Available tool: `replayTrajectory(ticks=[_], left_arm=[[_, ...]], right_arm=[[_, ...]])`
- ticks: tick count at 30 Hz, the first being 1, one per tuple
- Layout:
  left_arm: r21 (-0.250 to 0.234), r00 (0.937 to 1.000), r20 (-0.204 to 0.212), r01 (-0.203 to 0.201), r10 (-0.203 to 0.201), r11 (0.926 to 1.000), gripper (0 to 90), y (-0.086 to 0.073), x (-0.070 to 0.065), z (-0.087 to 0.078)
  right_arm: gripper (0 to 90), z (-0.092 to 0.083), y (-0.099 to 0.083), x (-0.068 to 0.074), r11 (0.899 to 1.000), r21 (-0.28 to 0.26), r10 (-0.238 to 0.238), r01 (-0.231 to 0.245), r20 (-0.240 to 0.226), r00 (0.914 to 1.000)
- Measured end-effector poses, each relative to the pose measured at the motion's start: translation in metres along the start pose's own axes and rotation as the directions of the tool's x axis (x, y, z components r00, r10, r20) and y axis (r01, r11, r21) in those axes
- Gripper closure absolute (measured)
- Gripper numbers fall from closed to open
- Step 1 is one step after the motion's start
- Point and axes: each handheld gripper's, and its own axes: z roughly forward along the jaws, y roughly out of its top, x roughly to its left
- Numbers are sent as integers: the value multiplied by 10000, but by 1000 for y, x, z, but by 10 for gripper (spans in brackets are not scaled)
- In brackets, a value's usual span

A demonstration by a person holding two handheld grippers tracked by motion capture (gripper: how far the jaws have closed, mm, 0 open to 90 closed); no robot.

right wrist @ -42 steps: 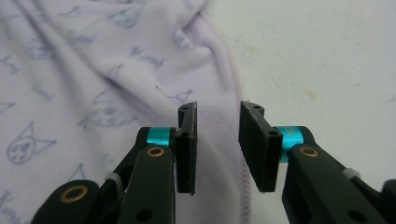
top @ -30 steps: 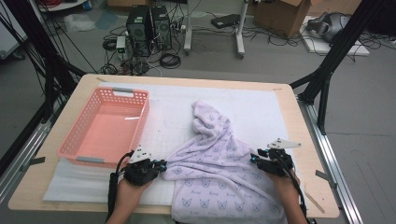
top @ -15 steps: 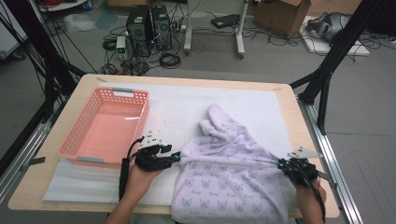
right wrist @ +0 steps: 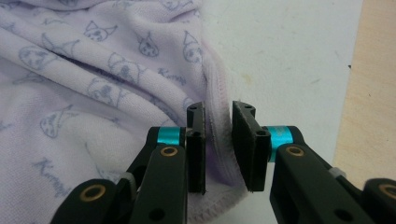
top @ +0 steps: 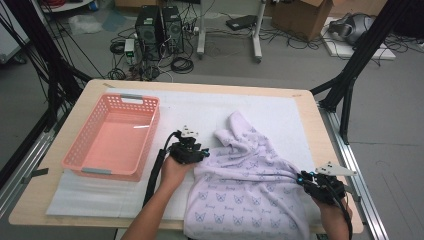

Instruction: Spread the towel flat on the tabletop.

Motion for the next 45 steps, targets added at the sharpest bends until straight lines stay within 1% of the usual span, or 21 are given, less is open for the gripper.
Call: replayTrajectory(ticks=[4,7,8,10,11,13,14,15,17,20,21,23,24,27,29,30,32,34,39,40,45], left_arm=[[104,9995,106,-309,308,9995,607,-1,-8,7],[123,9977,491,-482,475,9988,627,-2,-16,9],[178,9960,571,-702,691,9974,621,-2,-20,10],[200,9893,164,-1456,1453,9891,571,-4,-29,11],[211,9868,30,-1619,1618,9866,583,-4,-32,11],[147,9838,272,-1777,1773,9840,785,-5,-33,10],[181,9810,486,-1888,1878,9818,785,-5,-35,9],[212,9803,397,-1944,1935,9807,853,-5,-35,8],[207,9837,10,-1798,1799,9835,855,-4,-32,2],[-645,9922,-701,-1072,1027,9921,857,-6,-17,-19],[-835,9920,-954,-911,830,9923,858,-7,-10,-27],[-1191,9860,-1617,-599,402,9911,857,-11,2,-43],[-1363,9793,-2018,-402,120,9899,857,-14,9,-51],[-1116,9709,-2395,-192,-82,9936,856,-23,23,-61],[-1177,9735,-2282,-127,-146,9930,849,-29,26,-63],[-1257,9770,-2118,-13,-256,9921,838,-32,26,-63],[-1266,9823,-1851,37,-273,9920,829,-35,26,-62],[-1168,9862,-1632,67,-259,9931,797,-38,26,-61],[-1048,9935,-1134,-61,-58,9945,787,-42,25,-62],[-967,9942,-1075,-154,50,9952,788,-43,24,-62],[-888,9980,-609,-226,172,9958,820,-51,17,-58]], right_arm=[[745,-2,0,-1,9999,-121,118,-118,-36,9999],[739,-2,-1,-2,9998,-141,135,-136,-65,9999],[736,-2,-1,-2,9998,-148,133,-134,-66,9999],[730,-1,0,-2,9998,-155,127,-129,-106,9999],[726,0,0,0,9998,-140,141,-143,-135,9998],[723,1,1,1,9998,-152,106,-109,-166,9998],[723,1,1,1,9998,-152,106,-109,-166,9998],[717,1,2,3,9998,-171,39,-42,-176,9998],[713,1,2,3,9998,-201,56,-60,-170,9998],[711,1,1,2,9997,-207,92,-96,-186,9998],[711,1,1,2,9995,-244,185,-190,-215,9996],[712,1,1,1,9994,-261,208,-213,-215,9996],[711,1,2,2,9992,-295,273,-280,-239,9993],[703,3,6,3,9983,-448,366,-382,-349,9987],[688,7,10,5,9981,-452,405,-430,-564,9976],[671,14,16,9,9966,-604,490,-556,-1061,9932],[659,17,20,11,9961,-681,479,-565,-1208,9915],[628,31,34,20,9956,-750,420,-556,-1717,9843],[572,57,54,28,9993,-280,198,-255,-1871,9821],[533,73,61,32,10000,50,-47,56,-1770,9842],[516,97,69,37,9978,587,-189,294,-1728,9848]])
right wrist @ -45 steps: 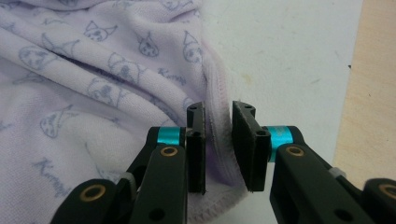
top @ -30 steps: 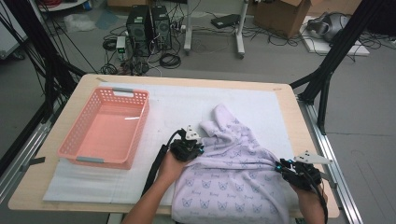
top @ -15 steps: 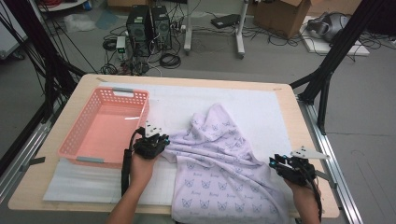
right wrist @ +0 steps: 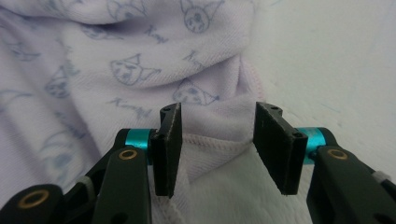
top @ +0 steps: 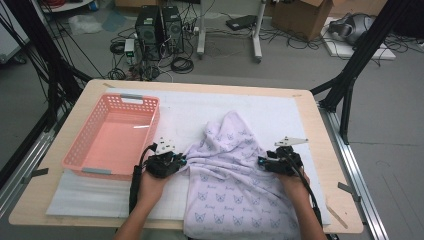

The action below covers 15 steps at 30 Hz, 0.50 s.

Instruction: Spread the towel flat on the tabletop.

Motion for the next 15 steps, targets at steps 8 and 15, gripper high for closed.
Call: replayTrajectory(ticks=[8,15], left_arm=[[-99,9977,676,41,-34,9999,843,-8,-7,-6],[-390,9850,1710,297,-226,9988,592,0,-16,-6]], right_arm=[[870,-27,-11,-11,9985,481,-317,256,1302,9910],[869,-67,-46,-16,9908,1210,-936,613,2831,9545]])
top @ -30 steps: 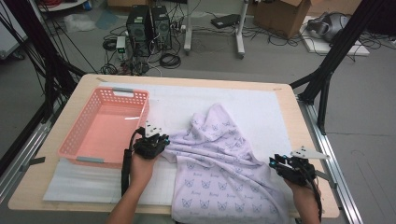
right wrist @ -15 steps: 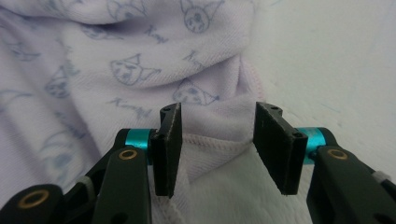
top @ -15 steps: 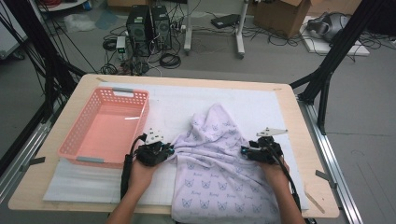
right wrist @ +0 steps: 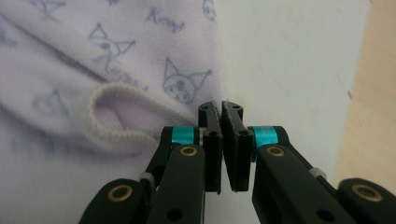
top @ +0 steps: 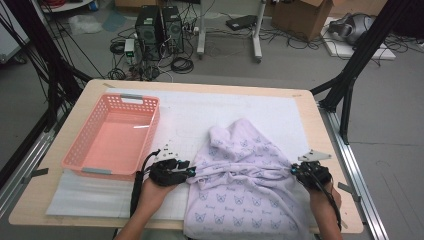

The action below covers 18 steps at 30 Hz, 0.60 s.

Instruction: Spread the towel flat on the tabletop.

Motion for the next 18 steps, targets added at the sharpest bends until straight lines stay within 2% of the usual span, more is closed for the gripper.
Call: replayTrajectory(ticks=[2,4,7,9,12,14,15,16,18], left_arm=[[-16,9997,-196,-124,124,9999,521,10,1,3],[-185,9988,-404,-279,271,9994,523,21,3,7],[-232,9975,-662,-279,264,9993,535,35,11,15],[-282,9970,-766,53,-75,9996,550,41,18,23],[-214,9942,-967,446,-465,9988,561,48,28,36],[82,9930,-1096,448,-436,9990,569,52,30,47],[-21,9928,-1115,441,-440,9990,569,51,31,51],[-71,9921,-1092,610,-614,9981,582,50,31,57],[334,9915,-1115,712,-671,9969,574,48,31,69]], right_arm=[[854,-7,-10,2,9999,-57,-123,124,163,9998],[829,-8,-10,3,9999,-127,-59,61,139,9999],[715,-11,-10,2,9961,-838,260,-293,-406,9988],[671,-13,-10,0,9896,-1283,556,-649,-750,9956],[655,-16,-11,-2,9776,-1732,1007,-1200,-1162,9881],[645,-17,-10,-3,9725,-1924,1079,-1314,-1280,9859],[645,-17,-10,-3,9725,-1924,1079,-1314,-1280,9859],[645,-18,-10,-3,9719,-1936,1096,-1341,-1326,9851],[644,-17,-10,-2,9721,-1964,1021,-1285,-1390,9850]])
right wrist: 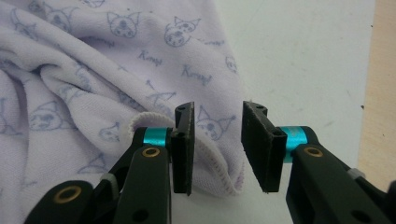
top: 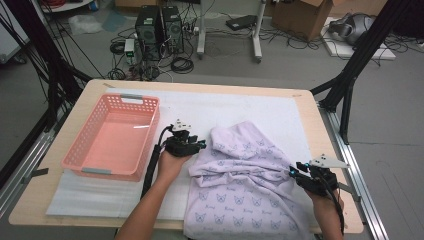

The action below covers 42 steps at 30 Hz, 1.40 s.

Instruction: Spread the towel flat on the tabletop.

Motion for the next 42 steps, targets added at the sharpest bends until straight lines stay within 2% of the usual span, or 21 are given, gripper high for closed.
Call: replayTrajectory(ticks=[3,7,8,9,10,11,13,15,16,18,20,23,26,28,30,33,34,37,39,41,42], left_arm=[[457,9997,112,-218,213,9987,555,0,-8,14],[624,9944,-99,-1042,1050,9926,546,0,-23,21],[706,9912,39,-1322,1322,9887,591,0,-24,20],[828,9881,181,-1538,1528,9846,709,0,-24,18],[935,9863,346,-1640,1615,9820,806,0,-25,16],[1016,9858,326,-1675,1650,9806,855,0,-25,14],[721,9864,-22,-1636,1642,9839,861,-2,-24,4],[328,9897,-572,-1296,1313,9910,861,-2,-18,-9],[61,9888,-1012,-1098,1099,9939,861,-2,-12,-19],[-301,9824,-1655,-932,870,9952,861,-2,-2,-34],[-627,9777,-2027,-693,553,9956,860,-2,6,-46],[-640,9856,-1691,-200,89,9977,850,-8,15,-52],[-117,9936,-1123,-143,129,9998,775,-15,15,-49],[-193,9954,-944,-153,134,9997,720,-20,14,-49],[-40,9973,-733,-51,48,10000,669,-22,15,-46],[127,9977,-662,-165,173,9998,647,-25,13,-43],[140,9981,-593,-178,186,9997,644,-26,13,-41],[342,9976,-551,-393,411,9986,651,-27,9,-38],[414,9963,-585,-599,622,9973,707,-27,7,-37],[453,9947,-708,-720,751,9964,781,-27,5,-37],[499,9936,-747,-805,841,9955,799,-27,5,-37]], right_arm=[[639,2,0,0,10000,15,-53,54,-82,10000],[632,4,0,1,9999,74,-99,100,-178,9998],[629,5,0,1,9999,51,-113,114,-195,9997],[628,5,0,1,9999,55,-96,97,-209,9997],[628,5,0,2,10000,68,-65,67,-221,9997],[626,6,0,2,9999,37,-135,136,-217,9997],[625,6,1,3,9999,80,-98,100,-247,9996],[625,7,2,3,10000,64,-62,64,-252,9997],[625,7,2,3,9999,71,-94,96,-244,9997],[625,10,4,3,9999,125,-11,14,-269,9996],[625,14,6,2,9999,119,91,-88,-278,9996],[625,24,13,1,9996,176,211,-204,-384,9990],[622,39,25,1,9994,281,210,-195,-563,9982],[611,51,33,1,9991,395,157,-131,-648,9978],[588,62,42,3,9988,490,41,-7,-687,9976],[538,76,55,4,9987,497,-64,102,-763,9971],[530,80,58,5,9990,452,-25,61,-794,9968],[524,92,68,7,9997,56,230,-225,-1361,9904],[532,96,75,7,9975,-287,584,-643,-1731,9832],[557,97,79,4,9939,-625,800,-910,-1606,9838],[586,99,81,3,9952,-522,747,-823,-1328,9883]])
